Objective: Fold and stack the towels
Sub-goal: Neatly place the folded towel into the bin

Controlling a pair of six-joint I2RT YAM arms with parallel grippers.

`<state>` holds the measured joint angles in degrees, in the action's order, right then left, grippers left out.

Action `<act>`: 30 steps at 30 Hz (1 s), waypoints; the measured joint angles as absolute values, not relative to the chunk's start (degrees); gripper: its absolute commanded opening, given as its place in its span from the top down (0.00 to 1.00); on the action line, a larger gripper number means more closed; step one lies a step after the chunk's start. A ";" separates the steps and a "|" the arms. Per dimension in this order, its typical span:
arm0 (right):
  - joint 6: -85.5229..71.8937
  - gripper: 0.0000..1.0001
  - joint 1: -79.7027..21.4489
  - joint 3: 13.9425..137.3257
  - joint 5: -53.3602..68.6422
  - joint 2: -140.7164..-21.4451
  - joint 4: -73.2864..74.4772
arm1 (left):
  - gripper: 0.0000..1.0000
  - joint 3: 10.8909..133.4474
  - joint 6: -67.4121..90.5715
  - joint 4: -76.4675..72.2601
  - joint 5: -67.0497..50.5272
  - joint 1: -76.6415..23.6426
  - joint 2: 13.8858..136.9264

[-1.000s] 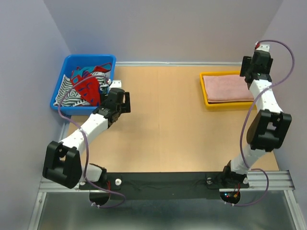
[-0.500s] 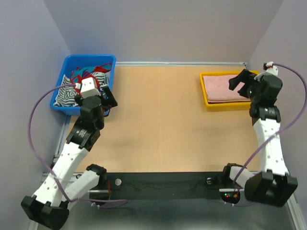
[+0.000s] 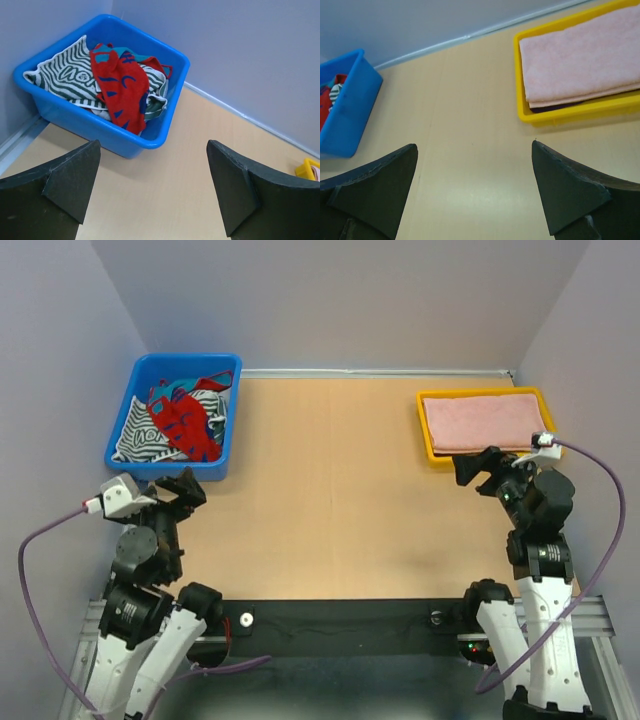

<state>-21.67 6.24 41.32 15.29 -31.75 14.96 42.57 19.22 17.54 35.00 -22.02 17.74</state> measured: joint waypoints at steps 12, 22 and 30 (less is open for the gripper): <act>-15.53 0.00 1.58 40.49 8.80 -24.53 21.06 | 0.01 37.17 21.82 19.40 36.42 -22.02 0.36; -13.23 0.00 0.25 39.88 2.92 -18.37 21.15 | 0.01 36.93 22.70 20.45 37.36 -22.02 0.36; -13.02 0.00 -0.91 38.37 0.38 -16.78 21.30 | 0.01 36.95 23.03 20.45 38.04 -22.02 0.36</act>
<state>-13.02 -0.91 38.37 0.38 -16.78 21.30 36.95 23.03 20.45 38.04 -22.02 0.36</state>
